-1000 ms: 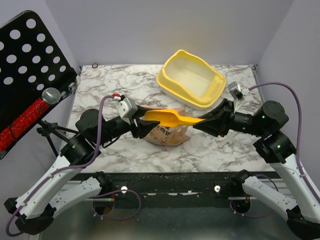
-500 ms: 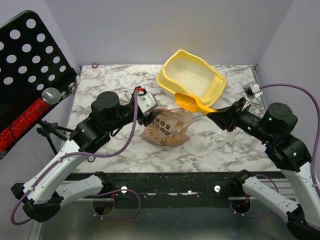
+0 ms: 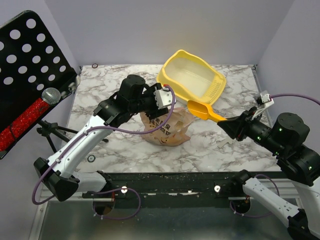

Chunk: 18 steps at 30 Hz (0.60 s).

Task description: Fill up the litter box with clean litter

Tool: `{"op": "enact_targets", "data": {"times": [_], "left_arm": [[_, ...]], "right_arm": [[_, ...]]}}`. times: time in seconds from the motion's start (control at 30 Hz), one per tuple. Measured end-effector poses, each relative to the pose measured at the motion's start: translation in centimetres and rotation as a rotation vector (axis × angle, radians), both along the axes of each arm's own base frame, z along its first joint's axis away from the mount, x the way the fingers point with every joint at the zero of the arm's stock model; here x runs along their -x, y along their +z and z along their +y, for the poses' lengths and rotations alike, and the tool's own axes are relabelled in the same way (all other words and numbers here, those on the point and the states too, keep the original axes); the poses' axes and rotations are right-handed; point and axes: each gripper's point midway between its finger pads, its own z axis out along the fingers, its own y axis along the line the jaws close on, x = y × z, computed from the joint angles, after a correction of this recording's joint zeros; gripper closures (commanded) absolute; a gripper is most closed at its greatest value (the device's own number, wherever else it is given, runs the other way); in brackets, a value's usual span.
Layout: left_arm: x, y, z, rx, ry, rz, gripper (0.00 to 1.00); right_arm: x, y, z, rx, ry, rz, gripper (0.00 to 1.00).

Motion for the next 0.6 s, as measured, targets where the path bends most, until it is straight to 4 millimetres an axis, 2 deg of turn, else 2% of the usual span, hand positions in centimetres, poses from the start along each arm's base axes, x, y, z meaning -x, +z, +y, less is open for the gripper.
{"op": "enact_targets", "data": {"times": [0.27, 0.33, 0.4, 0.47, 0.5, 0.57, 0.6], "left_arm": [[-1.0, -1.7, 0.9, -0.035, -0.026, 0.052, 0.32], [-0.9, -2.1, 0.7, -0.037, -0.039, 0.07, 0.38], [-0.6, -3.0, 0.4, -0.043, -0.063, 0.105, 0.51], [-0.3, -3.9, 0.2, -0.053, -0.08, 0.14, 0.76], [-0.2, -4.4, 0.1, -0.06, -0.087, 0.158, 0.85], [-0.1, -5.3, -0.1, -0.07, -0.095, 0.191, 0.97], [-0.1, -5.7, -0.2, -0.073, -0.094, 0.203, 0.99]], "right_arm": [[0.3, -1.3, -0.3, 0.035, -0.001, 0.05, 1.0], [0.2, -1.5, -0.2, 0.043, -0.001, 0.059, 1.0], [0.0, -1.8, -0.1, 0.053, 0.002, 0.069, 1.0], [-0.3, -2.1, 0.1, 0.063, 0.004, 0.08, 1.0], [-0.4, -2.3, 0.2, 0.069, 0.009, 0.087, 1.0], [-0.8, -2.8, 0.5, 0.084, 0.012, 0.11, 1.0], [-0.9, -3.0, 0.6, 0.09, 0.012, 0.119, 1.0]]}}
